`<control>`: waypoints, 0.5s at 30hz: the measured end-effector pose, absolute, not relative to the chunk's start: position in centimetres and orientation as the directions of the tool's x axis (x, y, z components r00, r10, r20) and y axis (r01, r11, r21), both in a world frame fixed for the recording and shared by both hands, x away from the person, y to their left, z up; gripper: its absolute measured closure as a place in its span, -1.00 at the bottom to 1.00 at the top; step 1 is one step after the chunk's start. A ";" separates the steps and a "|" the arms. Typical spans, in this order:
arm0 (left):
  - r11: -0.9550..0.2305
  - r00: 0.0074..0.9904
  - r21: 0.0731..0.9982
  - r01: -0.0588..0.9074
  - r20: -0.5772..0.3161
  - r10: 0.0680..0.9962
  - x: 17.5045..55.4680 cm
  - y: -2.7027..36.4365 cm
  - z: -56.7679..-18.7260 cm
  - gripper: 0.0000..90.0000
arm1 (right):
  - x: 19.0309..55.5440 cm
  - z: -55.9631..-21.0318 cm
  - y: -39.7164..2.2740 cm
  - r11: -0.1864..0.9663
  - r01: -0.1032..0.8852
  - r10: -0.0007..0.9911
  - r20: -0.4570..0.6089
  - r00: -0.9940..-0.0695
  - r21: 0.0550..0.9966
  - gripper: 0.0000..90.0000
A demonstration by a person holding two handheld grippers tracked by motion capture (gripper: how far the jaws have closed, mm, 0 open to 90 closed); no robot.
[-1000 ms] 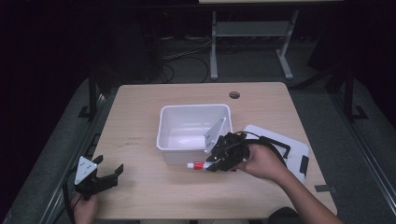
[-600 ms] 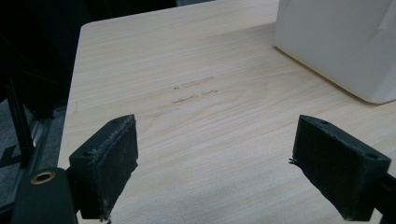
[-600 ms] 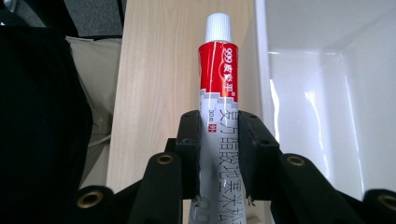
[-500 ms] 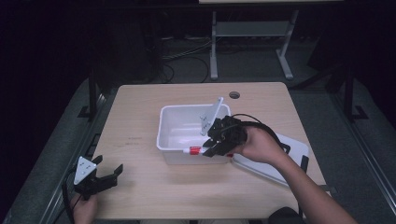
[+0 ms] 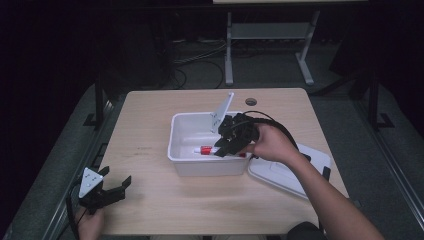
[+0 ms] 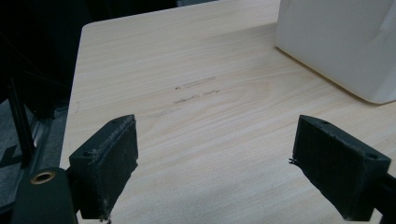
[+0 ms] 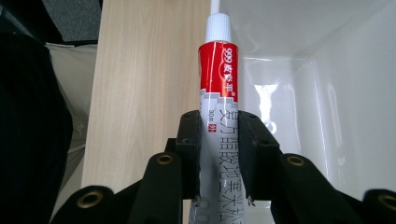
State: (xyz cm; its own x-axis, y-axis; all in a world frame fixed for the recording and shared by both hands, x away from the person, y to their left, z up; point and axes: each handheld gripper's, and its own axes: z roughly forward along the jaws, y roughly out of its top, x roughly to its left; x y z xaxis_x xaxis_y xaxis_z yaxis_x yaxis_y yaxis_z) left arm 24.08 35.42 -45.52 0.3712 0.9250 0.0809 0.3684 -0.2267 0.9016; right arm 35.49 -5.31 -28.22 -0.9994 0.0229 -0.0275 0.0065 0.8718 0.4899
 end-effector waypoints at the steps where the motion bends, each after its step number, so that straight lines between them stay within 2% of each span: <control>1: -0.228 0.372 0.902 0.368 0.082 0.925 24.1 35.4 -45.5 -0.70 | 35.8 -28.4 -5.3 0.874 0.009 0.026 -0.029 -0.999 0.486 0.58; 15: -0.228 0.372 0.900 0.371 0.081 0.925 24.1 35.4 -45.5 -0.70 | 38.4 -30.5 -4.9 0.879 0.038 0.043 -0.001 -0.999 0.475 0.58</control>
State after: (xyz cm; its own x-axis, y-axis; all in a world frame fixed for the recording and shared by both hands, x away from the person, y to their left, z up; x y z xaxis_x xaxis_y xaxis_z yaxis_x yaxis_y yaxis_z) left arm 24.06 35.44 -45.54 0.3720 0.9247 0.0811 0.3708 -0.2281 0.9003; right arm 38.38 -4.91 -30.50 -0.9991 0.0434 -0.0006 0.0379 0.8793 0.4748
